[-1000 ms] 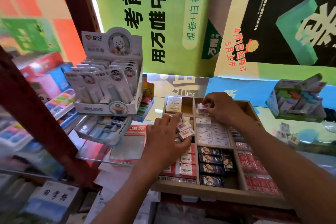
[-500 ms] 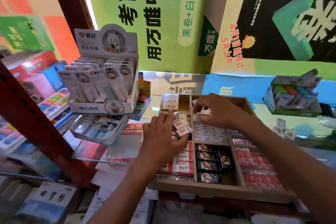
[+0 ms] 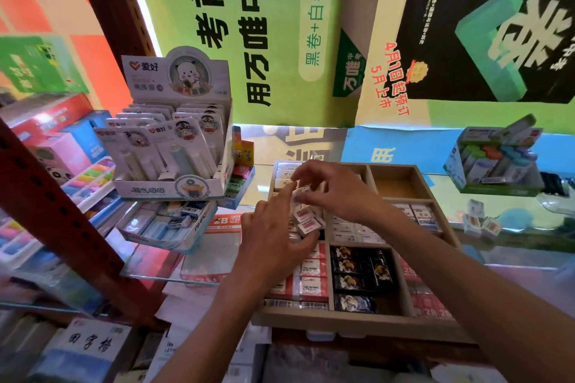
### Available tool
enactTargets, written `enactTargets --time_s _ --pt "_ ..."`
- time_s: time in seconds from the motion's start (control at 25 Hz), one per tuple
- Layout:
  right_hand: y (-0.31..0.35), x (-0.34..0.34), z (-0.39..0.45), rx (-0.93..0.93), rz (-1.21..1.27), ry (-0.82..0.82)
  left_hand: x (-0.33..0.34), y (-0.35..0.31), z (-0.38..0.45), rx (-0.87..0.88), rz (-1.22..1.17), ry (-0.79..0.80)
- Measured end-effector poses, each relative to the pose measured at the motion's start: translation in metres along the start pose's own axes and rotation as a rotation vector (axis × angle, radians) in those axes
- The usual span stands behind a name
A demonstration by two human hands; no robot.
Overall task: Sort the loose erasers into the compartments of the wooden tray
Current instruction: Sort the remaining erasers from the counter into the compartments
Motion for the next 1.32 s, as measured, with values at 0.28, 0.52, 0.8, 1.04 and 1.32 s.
enactTargets --time_s 0.28,0.52,0.8,1.04,1.32 --pt "-0.072 -0.058 -0.008 0.412 0.124 -0.357 0.002 0.002 0.002 0.012 0.000 0.012" --pt "-0.081 -0.070 0.005 0.243 -0.291 -0.053 0.002 0.001 0.002 0.016 0.005 -0.007" --pt "-0.083 -0.035 0.013 0.131 -0.642 0.015 0.002 0.001 0.000 0.018 0.005 -0.017" --pt "-0.083 -0.038 0.014 0.160 -0.903 0.019 0.001 0.001 0.000 0.008 0.002 -0.012" --pt "-0.079 -0.037 0.013 0.174 -0.968 -0.074 0.001 0.002 0.000 0.003 0.006 -0.005"
Point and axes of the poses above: each hand's wrist, its own z-axis towards the middle knuckle, its own x-axis out of the palm, y = z × x, the point moved 4 cm from there along z, towards the middle knuckle, and after that the axes turned 7 degrees about -z, right-handed, at the moved point
